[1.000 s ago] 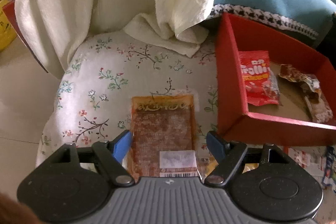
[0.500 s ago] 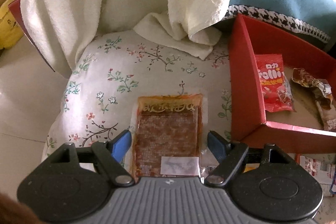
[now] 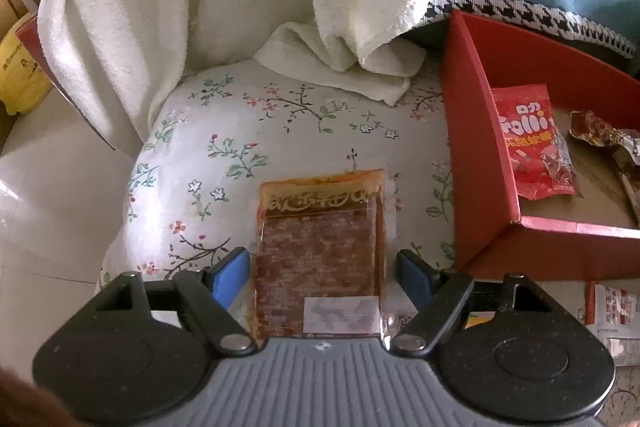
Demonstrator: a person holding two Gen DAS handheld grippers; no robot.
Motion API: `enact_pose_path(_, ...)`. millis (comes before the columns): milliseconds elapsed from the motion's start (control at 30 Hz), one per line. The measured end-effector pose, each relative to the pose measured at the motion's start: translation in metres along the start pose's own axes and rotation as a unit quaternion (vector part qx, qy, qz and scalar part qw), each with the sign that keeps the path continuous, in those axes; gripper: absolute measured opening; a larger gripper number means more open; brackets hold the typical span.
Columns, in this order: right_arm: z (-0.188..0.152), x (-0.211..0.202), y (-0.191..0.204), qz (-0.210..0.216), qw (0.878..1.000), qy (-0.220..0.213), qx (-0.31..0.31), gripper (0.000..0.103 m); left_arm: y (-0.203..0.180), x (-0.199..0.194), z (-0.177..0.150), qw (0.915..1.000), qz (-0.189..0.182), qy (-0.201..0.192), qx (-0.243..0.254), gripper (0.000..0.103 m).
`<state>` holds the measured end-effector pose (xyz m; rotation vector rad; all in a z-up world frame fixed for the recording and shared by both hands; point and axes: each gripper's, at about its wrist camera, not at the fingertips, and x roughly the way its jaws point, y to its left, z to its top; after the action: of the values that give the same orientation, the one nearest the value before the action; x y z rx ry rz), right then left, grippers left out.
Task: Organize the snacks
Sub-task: 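Grasp the orange spicy strip packet with the left gripper while the right gripper grasps the blue packet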
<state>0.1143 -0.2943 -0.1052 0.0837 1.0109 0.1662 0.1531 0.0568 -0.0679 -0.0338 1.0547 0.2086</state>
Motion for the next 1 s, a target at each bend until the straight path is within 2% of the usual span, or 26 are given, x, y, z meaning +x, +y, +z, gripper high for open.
enact_pose_path(233,-0.012,-0.002,-0.010,-0.004,1.000,0.005,0.030,0.092,-0.001,-0.004,-0.001,0.9998,-0.017,0.004,0.001,0.073)
enact_pose_path(400,-0.028,-0.013,-0.017,-0.034,0.999,0.011,0.033,0.091,-0.002,-0.007,-0.002,0.9997,-0.023,0.007,0.010,0.073)
enact_pose_path(533,-0.026,-0.013,-0.018,-0.017,0.998,0.003,0.063,0.091,0.007,-0.014,0.000,0.9987,-0.049,0.007,-0.013,0.073)
enact_pose_path(667,-0.018,-0.005,0.001,-0.048,0.999,-0.005,0.012,0.094,0.013,-0.019,0.000,0.9976,-0.065,0.004,-0.023,0.073)
enact_pose_path(733,-0.017,-0.004,0.000,-0.048,0.999,-0.004,0.016,0.094,0.013,-0.017,0.001,0.9975,-0.067,0.010,-0.023,0.073)
enact_pose_path(833,-0.021,-0.006,-0.005,-0.043,0.999,-0.007,0.015,0.086,0.014,-0.017,0.003,0.9973,-0.069,0.010,-0.022,0.073)
enact_pose_path(867,-0.023,-0.007,-0.005,-0.042,0.999,-0.008,0.009,0.078,0.016,-0.018,0.003,0.9972,-0.070,0.008,-0.024,0.073)
enact_pose_path(1000,-0.025,-0.011,-0.007,-0.042,0.999,0.004,-0.006,0.076,0.023,-0.020,0.001,0.9972,-0.064,0.004,-0.039,0.073)
